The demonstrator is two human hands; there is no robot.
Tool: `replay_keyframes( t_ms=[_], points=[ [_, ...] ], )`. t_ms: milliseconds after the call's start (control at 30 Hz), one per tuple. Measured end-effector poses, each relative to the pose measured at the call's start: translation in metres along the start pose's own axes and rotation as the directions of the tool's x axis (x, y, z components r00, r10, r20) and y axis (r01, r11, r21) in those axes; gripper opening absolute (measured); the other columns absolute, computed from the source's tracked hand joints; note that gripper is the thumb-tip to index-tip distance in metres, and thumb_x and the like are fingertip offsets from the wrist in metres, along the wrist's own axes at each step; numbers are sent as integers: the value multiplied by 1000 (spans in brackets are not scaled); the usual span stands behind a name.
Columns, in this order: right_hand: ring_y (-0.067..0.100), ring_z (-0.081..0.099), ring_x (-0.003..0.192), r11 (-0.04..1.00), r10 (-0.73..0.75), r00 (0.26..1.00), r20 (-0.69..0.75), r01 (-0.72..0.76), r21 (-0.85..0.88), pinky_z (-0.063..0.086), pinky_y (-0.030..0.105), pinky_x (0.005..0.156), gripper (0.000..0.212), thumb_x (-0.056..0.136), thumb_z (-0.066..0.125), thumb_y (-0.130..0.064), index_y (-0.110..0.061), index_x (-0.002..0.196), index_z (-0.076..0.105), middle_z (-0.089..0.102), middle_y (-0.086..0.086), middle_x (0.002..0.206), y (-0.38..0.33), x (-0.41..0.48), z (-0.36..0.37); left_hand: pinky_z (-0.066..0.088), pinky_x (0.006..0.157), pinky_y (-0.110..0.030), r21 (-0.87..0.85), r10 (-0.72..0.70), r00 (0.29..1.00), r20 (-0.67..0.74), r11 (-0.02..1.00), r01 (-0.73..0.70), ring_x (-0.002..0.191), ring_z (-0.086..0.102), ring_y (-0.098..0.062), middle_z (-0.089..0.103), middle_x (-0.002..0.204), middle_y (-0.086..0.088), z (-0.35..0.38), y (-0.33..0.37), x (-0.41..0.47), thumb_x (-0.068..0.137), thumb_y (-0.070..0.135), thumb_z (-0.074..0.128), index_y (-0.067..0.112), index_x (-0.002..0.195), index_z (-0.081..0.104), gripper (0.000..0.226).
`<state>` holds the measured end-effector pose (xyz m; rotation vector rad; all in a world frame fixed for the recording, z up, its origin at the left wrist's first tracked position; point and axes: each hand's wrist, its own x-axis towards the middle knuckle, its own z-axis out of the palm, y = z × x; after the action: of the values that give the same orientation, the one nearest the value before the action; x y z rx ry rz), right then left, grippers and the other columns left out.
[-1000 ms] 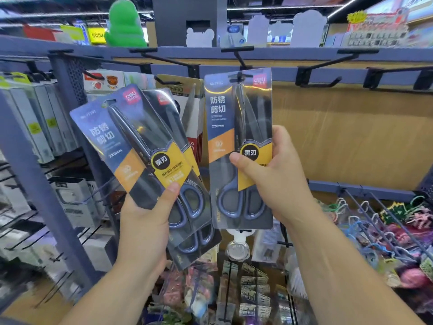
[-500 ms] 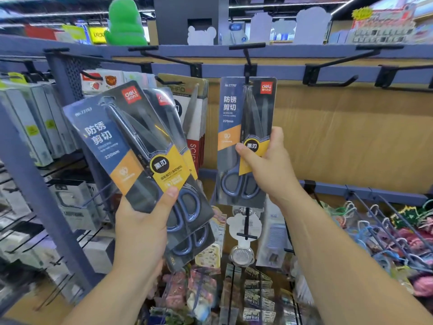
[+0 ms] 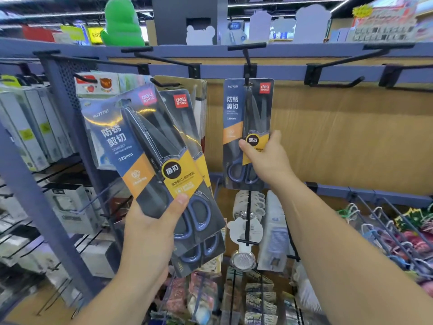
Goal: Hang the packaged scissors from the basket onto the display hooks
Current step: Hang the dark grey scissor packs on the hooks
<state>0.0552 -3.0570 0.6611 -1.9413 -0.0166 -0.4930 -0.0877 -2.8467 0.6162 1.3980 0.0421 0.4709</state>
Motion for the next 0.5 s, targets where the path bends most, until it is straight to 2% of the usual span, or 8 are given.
replay_keyframes(
  t_ms=[67, 167, 233, 300, 333, 400, 433, 500],
  points=[
    [-3, 60, 87, 1000, 2, 1000, -17, -2, -2, 46, 19, 68, 54, 93, 77, -37, -19, 128, 40, 63, -14, 99, 4, -9, -5, 49, 109, -50, -1, -6, 1000, 13, 1000, 6, 113, 73, -11, 79, 117, 12, -1, 1, 0, 77, 35, 75, 31, 118, 70, 41],
    [11, 59, 103, 996, -64, 987, -149, 55, -65, 47, 28, 83, 63, 91, 77, -41, -22, 139, 41, 58, -8, 115, 8, -32, -13, 51, 106, -47, -23, -24, 998, 55, 999, 26, 111, 74, -11, 79, 116, 10, -1, 1, -3, 79, 31, 74, 29, 118, 69, 39],
    [11, 55, 108, 989, -146, 968, -202, 140, -43, 48, 31, 92, 50, 93, 73, -43, -26, 132, 46, 55, -5, 122, -1, -55, -14, 51, 104, -46, -39, -40, 995, 92, 998, 44, 112, 74, -13, 79, 117, 8, 1, 0, -6, 80, 28, 74, 26, 120, 69, 40],
    [7, 60, 102, 978, -174, 978, -112, 185, 97, 51, 29, 87, 37, 92, 73, -46, -32, 119, 52, 60, -8, 116, -18, -83, -12, 51, 105, -49, -44, -55, 991, 119, 997, 61, 114, 73, -16, 79, 120, 5, 3, -1, -9, 80, 28, 75, 24, 123, 69, 43],
    [4, 62, 98, 971, -163, 986, -21, 164, 176, 53, 26, 83, 38, 89, 76, -48, -33, 117, 55, 63, -11, 111, -28, -97, -10, 51, 105, -50, -41, -59, 989, 139, 997, 66, 115, 73, -18, 78, 120, 4, 5, 0, -12, 81, 28, 77, 23, 123, 70, 43],
    [0, 67, 93, 952, -128, 979, 159, 77, 297, 57, 26, 81, 51, 79, 87, -44, -35, 118, 56, 69, -18, 104, -41, -120, -3, 53, 102, -51, -20, -64, 978, 198, 997, 70, 115, 74, -21, 79, 120, 1, 9, -1, -17, 82, 26, 80, 23, 123, 71, 42],
    [1, 70, 93, 943, -116, 971, 208, 42, 329, 60, 30, 83, 58, 74, 92, -40, -37, 118, 54, 71, -19, 103, -43, -128, 1, 55, 99, -48, -8, -75, 972, 224, 997, 79, 111, 75, -20, 80, 117, 2, 12, -1, -20, 80, 26, 80, 25, 120, 72, 41],
    [9, 74, 92, 929, -90, 974, 207, 7, 370, 61, 40, 84, 67, 69, 97, -31, -39, 117, 52, 75, -14, 102, -41, -137, 7, 57, 89, -37, 5, -89, 964, 251, 996, 90, 103, 77, -13, 81, 109, 6, 16, 0, -26, 73, 27, 79, 30, 113, 72, 41]
  ],
)
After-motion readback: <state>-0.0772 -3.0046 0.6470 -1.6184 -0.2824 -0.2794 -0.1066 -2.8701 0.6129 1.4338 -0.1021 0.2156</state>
